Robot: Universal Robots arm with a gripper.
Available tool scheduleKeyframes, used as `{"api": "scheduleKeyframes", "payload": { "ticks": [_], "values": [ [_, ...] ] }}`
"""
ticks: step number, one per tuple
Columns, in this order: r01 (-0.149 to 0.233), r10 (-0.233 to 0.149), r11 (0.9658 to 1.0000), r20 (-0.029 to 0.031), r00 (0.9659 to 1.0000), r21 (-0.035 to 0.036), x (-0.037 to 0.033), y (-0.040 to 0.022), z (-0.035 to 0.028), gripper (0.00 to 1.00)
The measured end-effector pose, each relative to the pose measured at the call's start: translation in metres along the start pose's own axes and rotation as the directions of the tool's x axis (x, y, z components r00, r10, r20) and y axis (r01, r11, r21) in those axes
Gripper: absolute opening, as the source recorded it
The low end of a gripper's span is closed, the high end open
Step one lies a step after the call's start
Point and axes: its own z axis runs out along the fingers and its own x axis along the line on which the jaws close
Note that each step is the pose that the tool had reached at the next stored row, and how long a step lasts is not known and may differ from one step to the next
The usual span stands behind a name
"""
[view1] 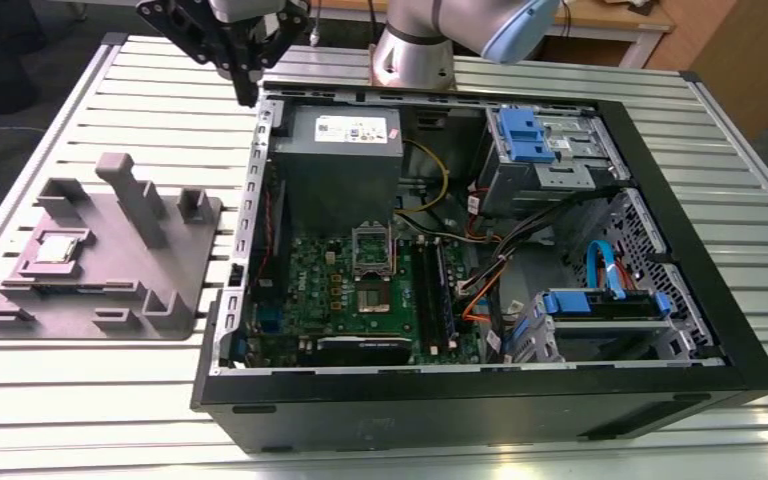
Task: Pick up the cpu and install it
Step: 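Reach for the cpu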
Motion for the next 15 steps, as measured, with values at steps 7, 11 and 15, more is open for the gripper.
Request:
{"api": "scheduleKeyframes", "payload": {
  "ticks": [7,11,15],
  "values": [
    [0.000,0.000,1.0000,0.0039,1.0000,-0.0002,0.0193,-0.0015,-0.0006,0.11],
    [0.000,0.000,1.0000,0.0059,1.0000,-0.0004,0.0308,-0.0023,-0.0008,0.11],
    [0.000,0.000,1.0000,0.0076,1.0000,-0.0005,0.0430,-0.0033,-0.0010,0.11]
  ]
}}
